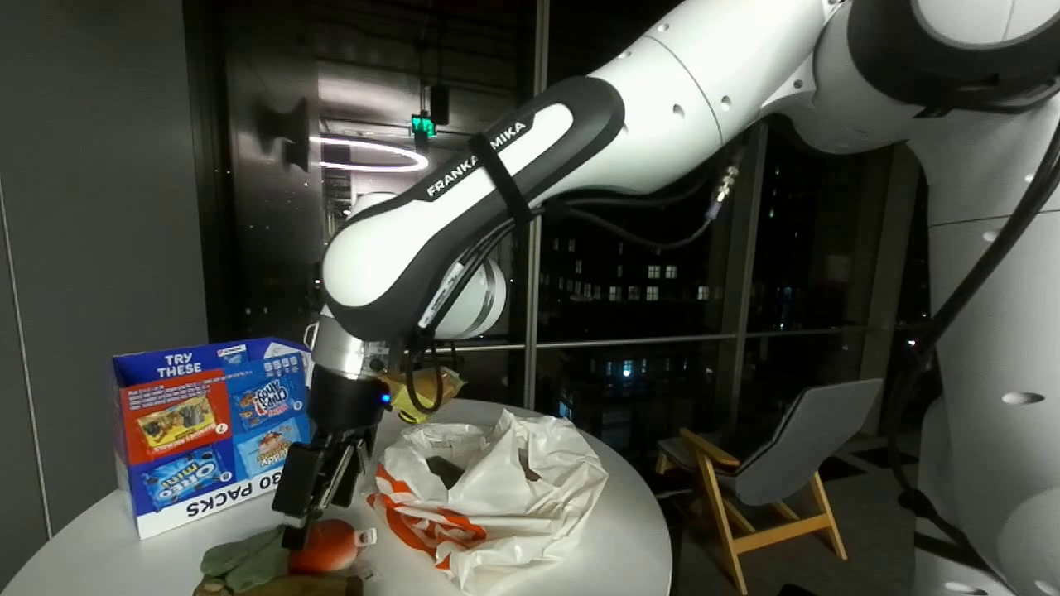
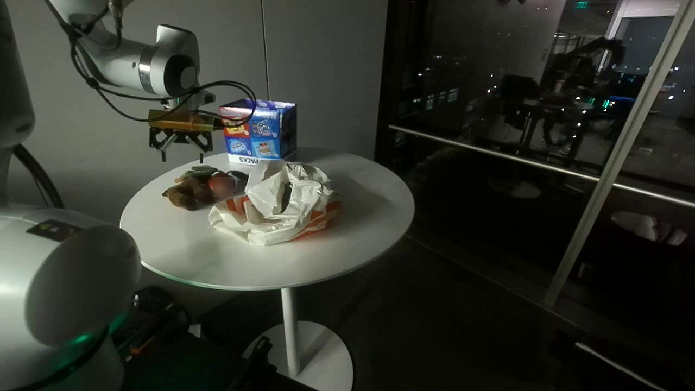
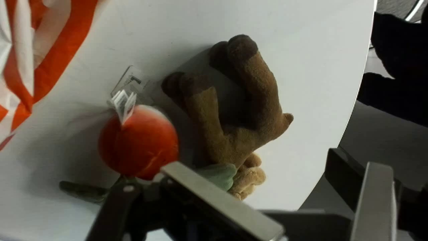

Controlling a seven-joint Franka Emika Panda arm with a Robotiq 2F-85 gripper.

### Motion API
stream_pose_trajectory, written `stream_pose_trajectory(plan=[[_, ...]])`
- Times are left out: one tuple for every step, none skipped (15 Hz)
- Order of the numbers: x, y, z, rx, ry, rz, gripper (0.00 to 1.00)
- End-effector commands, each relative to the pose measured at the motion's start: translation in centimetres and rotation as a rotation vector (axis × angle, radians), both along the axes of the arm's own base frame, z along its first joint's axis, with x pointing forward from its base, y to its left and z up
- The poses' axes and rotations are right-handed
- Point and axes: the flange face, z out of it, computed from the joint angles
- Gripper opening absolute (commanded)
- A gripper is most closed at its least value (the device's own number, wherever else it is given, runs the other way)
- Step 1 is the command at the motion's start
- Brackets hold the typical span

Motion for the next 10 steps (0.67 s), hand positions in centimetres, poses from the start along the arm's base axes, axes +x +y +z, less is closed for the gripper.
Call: stream_pose_trajectory(plan=[[0.0, 2.2, -2.8, 0.027, -0.021, 0.065, 1.0], [0.0, 2.7, -3.8, 0.027, -0.017, 0.08, 1.0], [0.0, 3.1, -4.6, 0.03, -0.011, 0.093, 1.0], [-0.1, 3.3, -5.4, 0.027, -0.012, 0.101, 1.0], [0.0, 3.5, -6.3, 0.015, -0.009, 0.116, 1.0], [0.0, 3.7, -7.0, 0.008, -0.003, 0.129, 1.0], [0.0, 3.7, -7.7, -0.01, -0.008, 0.142, 1.0], [0.1, 3.6, -8.3, -0.033, -0.013, 0.158, 1.0], [0.1, 3.5, -8.9, -0.059, -0.015, 0.172, 1.0], [0.3, 3.6, -9.2, -0.073, -0.016, 0.191, 1.0]])
